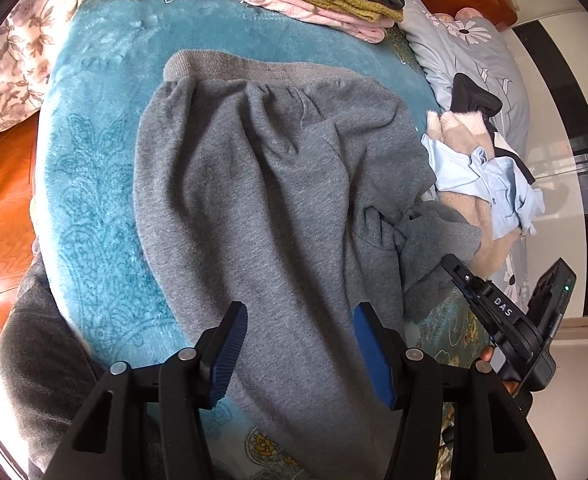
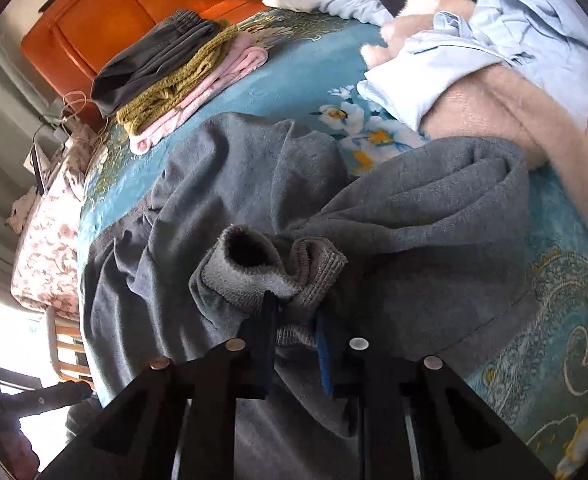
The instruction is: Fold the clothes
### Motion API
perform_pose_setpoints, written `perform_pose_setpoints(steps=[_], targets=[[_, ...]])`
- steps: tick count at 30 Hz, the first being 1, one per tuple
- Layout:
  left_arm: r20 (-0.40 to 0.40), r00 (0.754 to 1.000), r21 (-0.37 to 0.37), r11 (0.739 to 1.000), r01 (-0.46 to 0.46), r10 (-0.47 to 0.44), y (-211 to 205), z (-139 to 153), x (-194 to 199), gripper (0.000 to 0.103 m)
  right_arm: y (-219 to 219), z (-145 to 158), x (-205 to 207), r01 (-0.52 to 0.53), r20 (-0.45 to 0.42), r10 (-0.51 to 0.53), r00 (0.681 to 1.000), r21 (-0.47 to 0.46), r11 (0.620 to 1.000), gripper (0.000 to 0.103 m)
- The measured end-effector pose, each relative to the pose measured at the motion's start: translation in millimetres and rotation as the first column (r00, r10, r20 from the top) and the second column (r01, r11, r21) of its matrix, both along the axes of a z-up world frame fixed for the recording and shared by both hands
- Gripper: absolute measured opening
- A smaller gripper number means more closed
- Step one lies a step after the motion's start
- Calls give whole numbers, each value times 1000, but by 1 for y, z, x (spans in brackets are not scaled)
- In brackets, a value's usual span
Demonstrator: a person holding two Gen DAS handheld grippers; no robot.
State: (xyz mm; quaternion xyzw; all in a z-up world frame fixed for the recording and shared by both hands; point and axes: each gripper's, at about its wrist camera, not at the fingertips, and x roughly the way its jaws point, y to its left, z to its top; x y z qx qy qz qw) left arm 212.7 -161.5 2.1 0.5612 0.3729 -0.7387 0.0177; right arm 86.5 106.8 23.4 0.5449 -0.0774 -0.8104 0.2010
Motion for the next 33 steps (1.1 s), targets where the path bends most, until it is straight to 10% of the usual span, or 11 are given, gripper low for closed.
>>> perform_pose_setpoints(steps=[8, 17, 22, 33], targets=[[-35, 999, 5, 1000, -11, 11, -2, 13, 10, 60, 106, 90, 37, 259, -132, -279, 951, -150, 954, 10], [-43, 999, 0, 1000, 3, -3, 3, 16, 12, 60, 293, 166, 108, 677, -280, -689, 668, -155, 719, 10], [-32, 999, 2, 1000, -18, 18, -3, 11, 13, 60, 356, 153, 139, 778, -251, -775, 580, -109, 618, 9], [15, 989, 0, 989, -149, 149, -55, -14, 14, 60, 417, 11, 194, 885, 34, -885, 464, 23, 465, 10]])
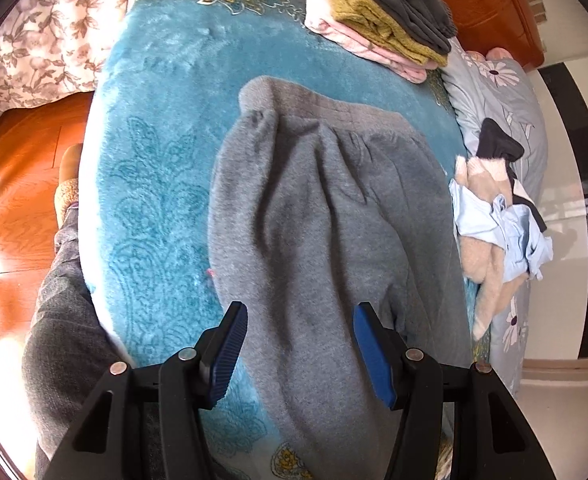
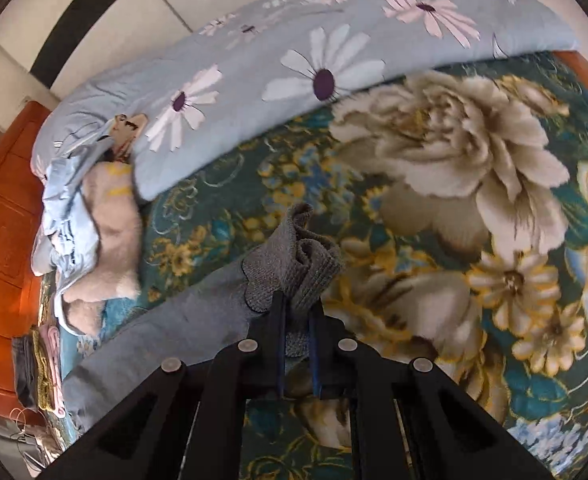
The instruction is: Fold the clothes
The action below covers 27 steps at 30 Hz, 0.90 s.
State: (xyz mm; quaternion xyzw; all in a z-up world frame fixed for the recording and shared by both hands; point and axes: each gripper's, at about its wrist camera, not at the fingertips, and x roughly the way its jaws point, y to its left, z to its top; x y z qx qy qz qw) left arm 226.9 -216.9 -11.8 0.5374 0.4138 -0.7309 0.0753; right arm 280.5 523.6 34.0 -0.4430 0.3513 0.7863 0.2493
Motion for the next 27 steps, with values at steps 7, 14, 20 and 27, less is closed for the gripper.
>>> perform_pose_setpoints(steps=[7, 14, 20, 27], targets=[[20, 999, -11, 999, -49, 50, -38, -20, -15, 60, 11, -34, 12, 57, 85, -53, 995, -39, 998, 12], [29, 999, -3, 1000, -21, 21, -60, -41, -42, 60, 7, -9, 26, 90, 141, -98, 985, 65, 994, 49], [16, 1000, 5, 1000, -1, 1, -69, -51, -57, 56, -5, -1, 74, 31, 240, -47, 970, 73, 997, 49], [21, 1000, 29, 1000, 0, -1, -67, -62, -62, 36, -14, -12, 161, 18, 258, 14, 966, -121, 993, 49]])
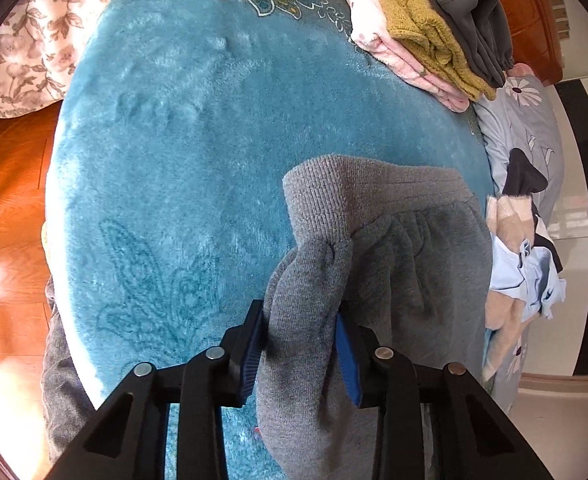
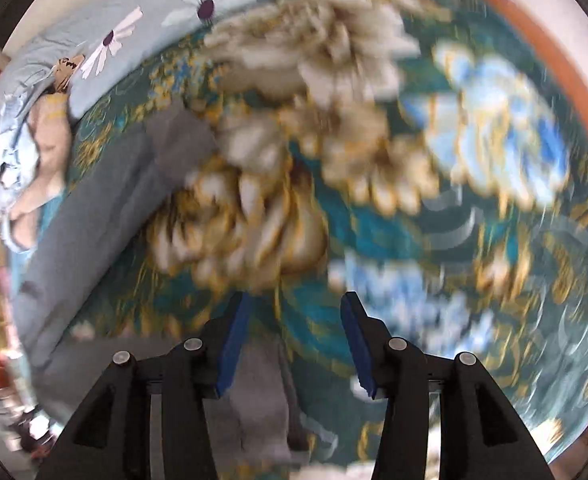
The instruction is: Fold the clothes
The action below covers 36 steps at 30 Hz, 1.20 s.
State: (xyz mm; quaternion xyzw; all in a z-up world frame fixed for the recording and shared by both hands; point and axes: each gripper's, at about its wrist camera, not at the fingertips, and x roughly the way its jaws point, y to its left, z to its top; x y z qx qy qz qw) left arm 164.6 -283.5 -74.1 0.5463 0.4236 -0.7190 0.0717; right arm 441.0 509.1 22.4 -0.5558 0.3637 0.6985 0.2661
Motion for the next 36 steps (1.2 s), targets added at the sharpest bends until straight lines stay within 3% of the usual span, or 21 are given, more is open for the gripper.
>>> perform_pose_setpoints(steps=[7, 11, 16, 21, 24, 25, 26, 31, 36], targets=[[15, 999, 21, 999, 32, -32, 4, -3, 5, 39, -29, -26, 69, 43, -32, -54, 998, -270, 962, 49], [27, 999, 20, 999, 36, -36, 3, -3, 7, 41, -57, -44, 79, 75, -38, -94, 995, -351, 933, 49], [50, 998, 19, 999, 34, -35, 5, -2, 5, 42, -69, -53, 66, 126, -26, -143, 989, -331, 935, 49], [66, 998, 32, 999, 4, -6, 7, -1, 5, 39, -71, -48, 50, 192, -77, -234, 969, -361, 913, 38], [84, 996, 5, 1000, -3, 2, 9, 4, 4, 21, -70, -42, 38, 189, -87, -233, 969, -353, 917, 31], [86, 996, 0, 1000, -10, 10, 9, 6, 4, 14, -70, -40, 34, 186, -89, -230, 969, -348, 919, 19], [87, 996, -5, 1000, -17, 17, 9, 9, 4, 6, -70, -38, 31, 183, -90, -227, 970, -343, 921, 17], [20, 999, -64, 997, -47, 48, 8, 47, 5, 4, -68, -23, 11, 164, -110, -208, 972, -320, 933, 12], [-95, 993, -38, 997, -72, 68, 7, 96, 13, 4, -54, 10, -1, 114, -204, -186, 961, -321, 940, 10]])
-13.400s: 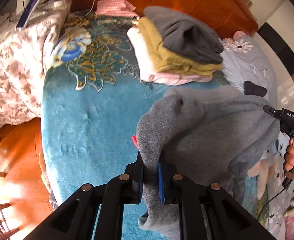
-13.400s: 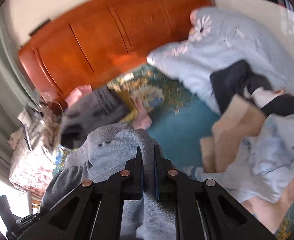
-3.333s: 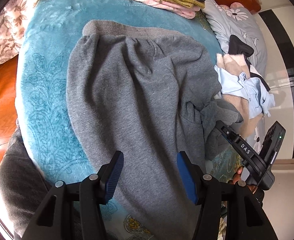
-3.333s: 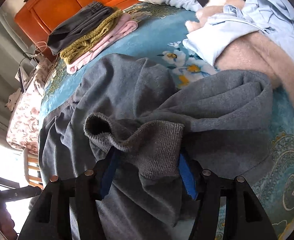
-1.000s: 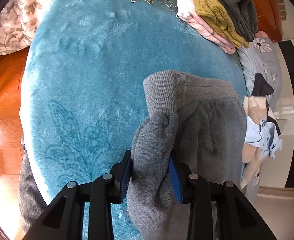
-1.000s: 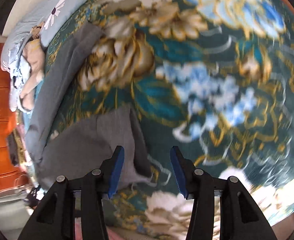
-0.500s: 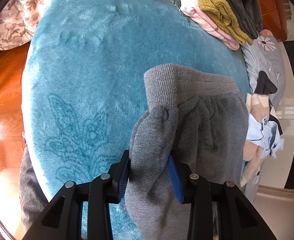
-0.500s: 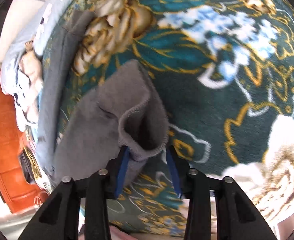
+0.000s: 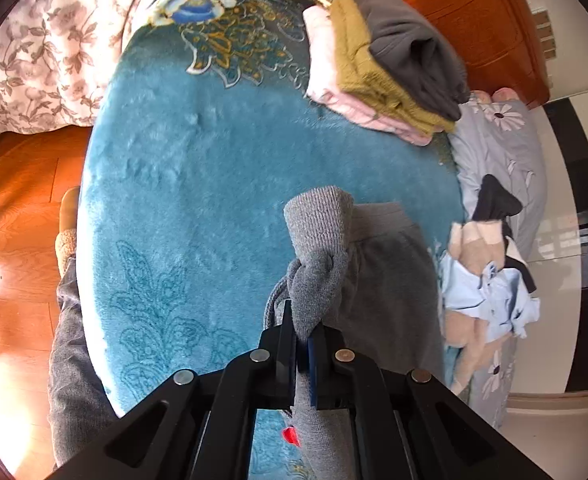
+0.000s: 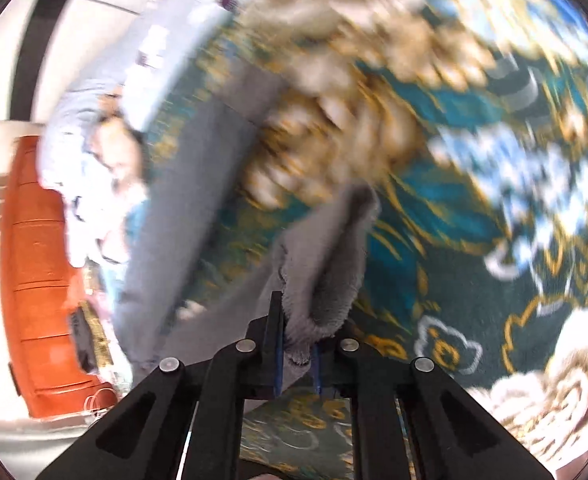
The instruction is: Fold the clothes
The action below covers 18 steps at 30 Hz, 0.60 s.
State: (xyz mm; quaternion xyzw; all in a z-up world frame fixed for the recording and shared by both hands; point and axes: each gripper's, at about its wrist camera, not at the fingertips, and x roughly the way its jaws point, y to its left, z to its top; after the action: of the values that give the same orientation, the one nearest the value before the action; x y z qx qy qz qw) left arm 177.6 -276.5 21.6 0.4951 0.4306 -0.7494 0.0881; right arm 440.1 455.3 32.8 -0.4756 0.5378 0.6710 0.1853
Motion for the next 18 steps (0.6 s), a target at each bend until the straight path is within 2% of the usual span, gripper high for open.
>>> perform_pose_setpoints(steps=[3, 10, 13, 18], targets=[[-45, 999, -8, 1000, 14, -14, 0, 22, 11, 4, 9, 17, -6, -10, -50, 10, 999, 2, 1000, 10], [8, 999, -44, 998, 46, -46, 17, 33, -8, 4, 29, 57, -19, -33, -167, 34, 985, 9, 999, 10], [22, 998, -60, 996, 66, -65, 33, 39, -37, 4, 39, 70, -28, -38, -209, 40, 977, 12, 999, 10], [74, 992, -69, 992, 105, -100, 56, 36, -94, 4, 68, 58, -78, -26, -193, 28, 981, 14, 1000, 11]])
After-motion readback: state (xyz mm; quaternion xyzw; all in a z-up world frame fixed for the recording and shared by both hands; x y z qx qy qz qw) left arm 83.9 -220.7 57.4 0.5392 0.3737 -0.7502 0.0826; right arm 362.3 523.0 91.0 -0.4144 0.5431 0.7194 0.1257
